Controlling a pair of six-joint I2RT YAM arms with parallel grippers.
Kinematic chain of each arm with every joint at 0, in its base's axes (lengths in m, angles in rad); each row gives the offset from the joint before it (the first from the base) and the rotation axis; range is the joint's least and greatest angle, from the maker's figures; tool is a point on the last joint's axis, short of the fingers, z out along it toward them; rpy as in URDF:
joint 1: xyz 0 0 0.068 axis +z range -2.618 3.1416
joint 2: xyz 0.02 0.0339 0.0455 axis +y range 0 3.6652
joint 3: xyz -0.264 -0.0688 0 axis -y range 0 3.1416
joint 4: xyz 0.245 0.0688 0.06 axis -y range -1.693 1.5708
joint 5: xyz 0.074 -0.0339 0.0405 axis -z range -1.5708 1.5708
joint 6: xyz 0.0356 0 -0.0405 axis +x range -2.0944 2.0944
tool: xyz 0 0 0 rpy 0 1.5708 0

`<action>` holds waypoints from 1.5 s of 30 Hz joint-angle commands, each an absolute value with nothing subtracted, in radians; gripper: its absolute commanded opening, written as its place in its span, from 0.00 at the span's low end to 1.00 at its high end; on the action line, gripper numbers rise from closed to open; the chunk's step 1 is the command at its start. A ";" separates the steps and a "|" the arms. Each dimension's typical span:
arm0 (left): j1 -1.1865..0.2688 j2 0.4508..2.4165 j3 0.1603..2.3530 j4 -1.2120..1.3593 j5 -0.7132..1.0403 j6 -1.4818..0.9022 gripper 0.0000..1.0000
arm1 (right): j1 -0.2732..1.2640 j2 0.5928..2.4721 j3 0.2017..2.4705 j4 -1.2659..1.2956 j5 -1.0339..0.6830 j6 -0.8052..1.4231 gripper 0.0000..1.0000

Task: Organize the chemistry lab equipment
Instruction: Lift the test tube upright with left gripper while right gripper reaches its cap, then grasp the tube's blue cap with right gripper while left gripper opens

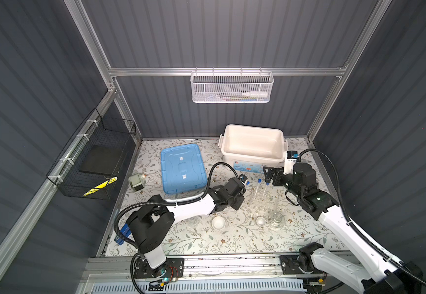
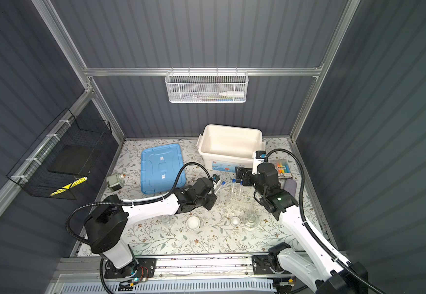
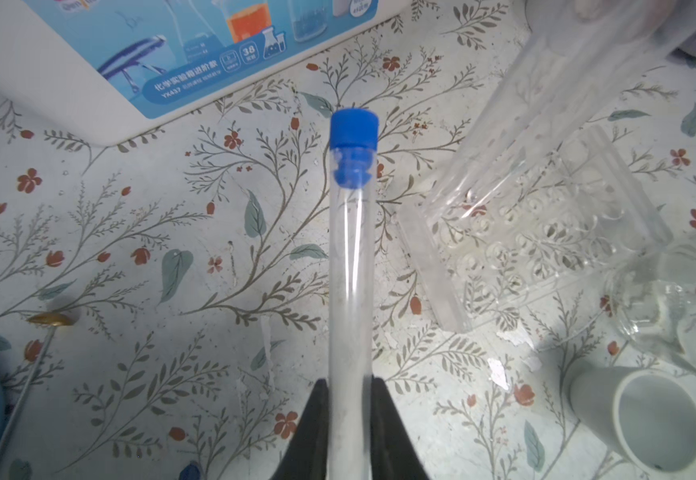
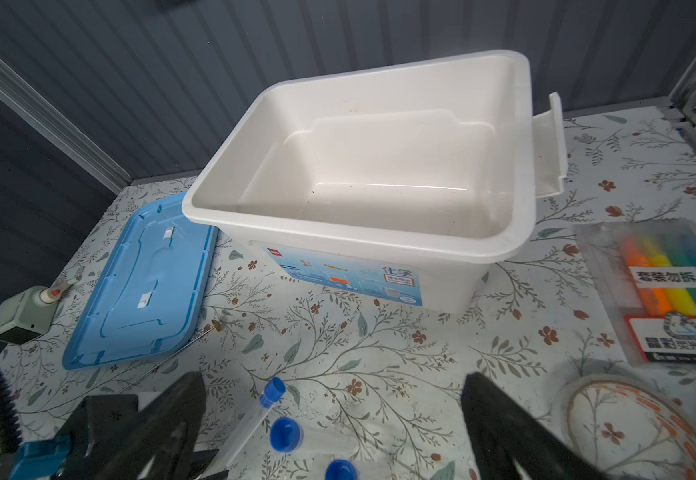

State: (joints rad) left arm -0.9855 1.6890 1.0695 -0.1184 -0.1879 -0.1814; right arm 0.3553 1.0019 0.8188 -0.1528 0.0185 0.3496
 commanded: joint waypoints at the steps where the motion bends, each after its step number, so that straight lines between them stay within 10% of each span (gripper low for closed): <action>1: -0.979 1.637 1.075 -0.071 -0.230 -0.142 0.19 | 0.316 1.039 0.868 -0.192 -0.127 0.397 0.94; 20: -0.979 1.649 1.124 0.038 -0.242 -0.014 0.20 | 0.178 1.348 1.077 -0.275 -0.624 0.473 0.66; 45: -0.979 1.675 1.154 0.075 -0.252 0.028 0.20 | 0.183 1.456 1.140 -0.343 -0.773 0.451 0.43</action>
